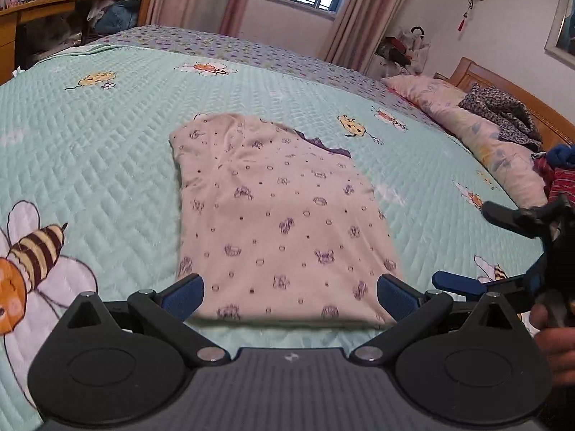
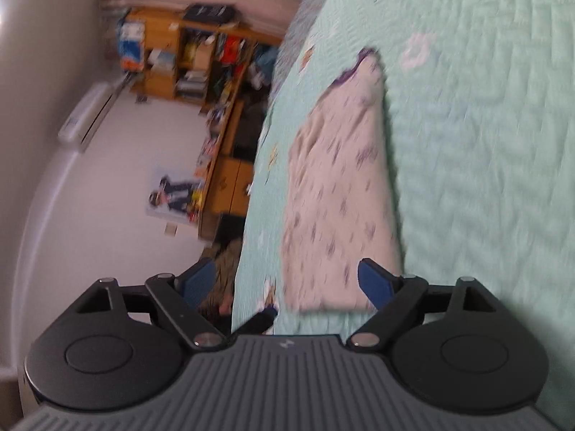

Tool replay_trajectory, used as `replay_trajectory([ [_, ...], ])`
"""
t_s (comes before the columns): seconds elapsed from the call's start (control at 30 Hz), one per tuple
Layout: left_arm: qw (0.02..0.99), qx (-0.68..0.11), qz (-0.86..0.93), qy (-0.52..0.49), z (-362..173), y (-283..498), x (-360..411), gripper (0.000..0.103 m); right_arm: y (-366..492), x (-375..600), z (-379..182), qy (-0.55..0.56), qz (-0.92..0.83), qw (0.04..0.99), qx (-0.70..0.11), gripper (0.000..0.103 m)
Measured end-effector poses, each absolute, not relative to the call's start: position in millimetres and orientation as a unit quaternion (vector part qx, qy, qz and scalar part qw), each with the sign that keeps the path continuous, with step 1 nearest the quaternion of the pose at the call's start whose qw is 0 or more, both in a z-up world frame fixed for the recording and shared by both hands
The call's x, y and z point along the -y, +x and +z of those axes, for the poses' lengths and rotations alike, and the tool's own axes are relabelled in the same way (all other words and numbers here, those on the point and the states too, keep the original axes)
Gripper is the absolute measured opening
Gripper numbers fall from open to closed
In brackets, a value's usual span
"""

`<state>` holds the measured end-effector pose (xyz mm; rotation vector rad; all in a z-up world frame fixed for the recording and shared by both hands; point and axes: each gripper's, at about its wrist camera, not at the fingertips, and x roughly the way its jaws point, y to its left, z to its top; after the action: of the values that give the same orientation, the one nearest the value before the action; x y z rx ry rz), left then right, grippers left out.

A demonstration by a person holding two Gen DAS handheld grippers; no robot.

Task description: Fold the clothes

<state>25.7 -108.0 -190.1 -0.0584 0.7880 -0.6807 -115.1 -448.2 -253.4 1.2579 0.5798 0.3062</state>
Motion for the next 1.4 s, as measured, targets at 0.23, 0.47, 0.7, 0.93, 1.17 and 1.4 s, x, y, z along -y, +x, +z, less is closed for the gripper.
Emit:
replay_trajectory([
  [0.23, 0.831, -0.451, -0.285, -0.158, -224, 62, 60, 0.102, -125, 457, -286, 0.584, 0.128, 0.746, -0.294, 0.086],
  [0.47, 0.746, -0.517, -0.31, -0.282, -244, 115, 61, 0.102, -74, 431, -273, 0.55, 0.126, 0.751, -0.343, 0.077],
  [0.7, 0.711, -0.543, -0.31, -0.32, -255, 132, 70, 0.102, -54, 421, -292, 0.575, 0.111, 0.722, -0.368, 0.026],
  [0.93, 0.72, -0.547, -0.292, -0.312, -260, 130, 84, 0.053, -62, 416, -303, 0.589, 0.111, 0.716, -0.357, 0.008],
  [1.17, 0.715, -0.56, -0.267, -0.322, -267, 130, 81, 0.018, -70, 412, -295, 0.595, 0.115, 0.72, -0.338, 0.008],
  [1.4, 0.719, -0.551, -0.275, -0.322, -258, 126, 68, 0.016, -77, 414, -292, 0.6, 0.12, 0.72, -0.327, 0.007],
])
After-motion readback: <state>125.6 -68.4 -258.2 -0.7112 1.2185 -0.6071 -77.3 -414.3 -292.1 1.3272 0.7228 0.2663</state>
